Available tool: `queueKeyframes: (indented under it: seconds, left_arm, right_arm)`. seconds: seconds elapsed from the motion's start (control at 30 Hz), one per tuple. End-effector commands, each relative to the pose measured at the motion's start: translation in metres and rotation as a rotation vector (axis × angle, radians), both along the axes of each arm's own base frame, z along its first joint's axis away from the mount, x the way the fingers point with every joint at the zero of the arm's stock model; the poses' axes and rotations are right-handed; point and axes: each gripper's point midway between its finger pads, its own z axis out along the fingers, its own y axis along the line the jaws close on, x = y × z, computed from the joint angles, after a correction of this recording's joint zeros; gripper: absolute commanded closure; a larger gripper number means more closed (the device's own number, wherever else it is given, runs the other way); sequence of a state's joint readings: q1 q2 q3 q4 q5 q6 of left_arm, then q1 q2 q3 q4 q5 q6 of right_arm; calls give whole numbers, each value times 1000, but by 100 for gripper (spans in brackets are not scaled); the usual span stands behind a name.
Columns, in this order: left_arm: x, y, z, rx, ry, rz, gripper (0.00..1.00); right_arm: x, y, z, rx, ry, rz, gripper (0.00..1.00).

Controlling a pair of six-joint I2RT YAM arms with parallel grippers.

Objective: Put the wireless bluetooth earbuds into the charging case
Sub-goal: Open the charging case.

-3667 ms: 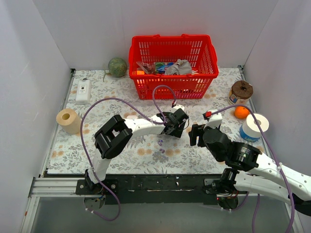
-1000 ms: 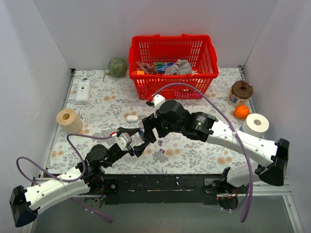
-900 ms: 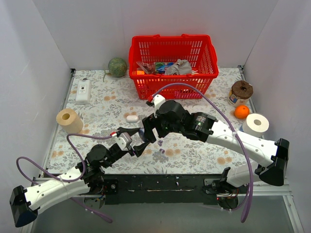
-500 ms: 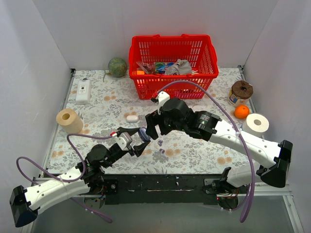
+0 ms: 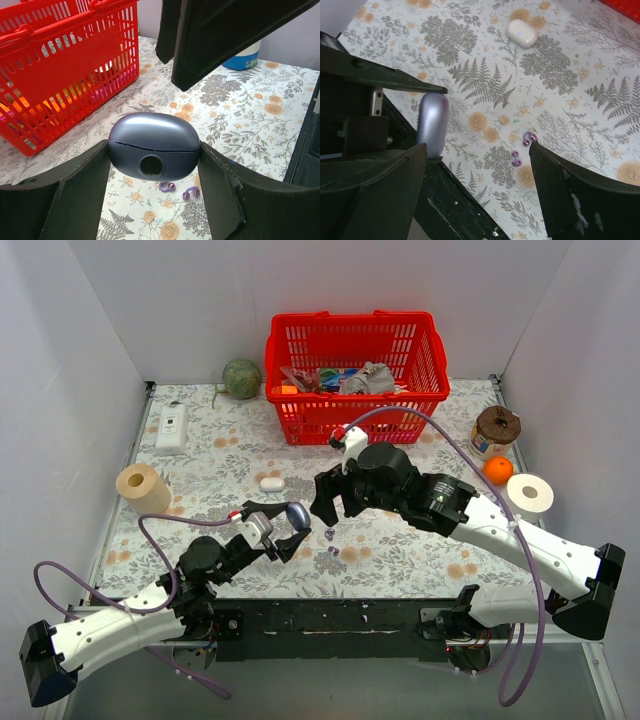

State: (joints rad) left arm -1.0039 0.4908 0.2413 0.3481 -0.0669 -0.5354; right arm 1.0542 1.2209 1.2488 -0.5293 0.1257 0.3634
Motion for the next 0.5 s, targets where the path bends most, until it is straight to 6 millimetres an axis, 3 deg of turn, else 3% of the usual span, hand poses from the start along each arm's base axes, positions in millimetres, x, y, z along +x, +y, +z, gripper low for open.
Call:
queueKeyframes:
  seconds: [0.0, 0.3, 0.47]
  left_arm:
    - [0, -2, 22, -41, -36, -7, 100]
    - [-2, -5, 19, -50, -27, -23, 100]
    - [-3, -6, 26, -68, -36, -30, 100]
  right_arm:
    - [-10, 28, 34, 105, -61, 107, 8]
    - [-10, 39, -2, 11, -6, 123, 7]
    - [-4, 33, -13, -21, 6, 73, 7]
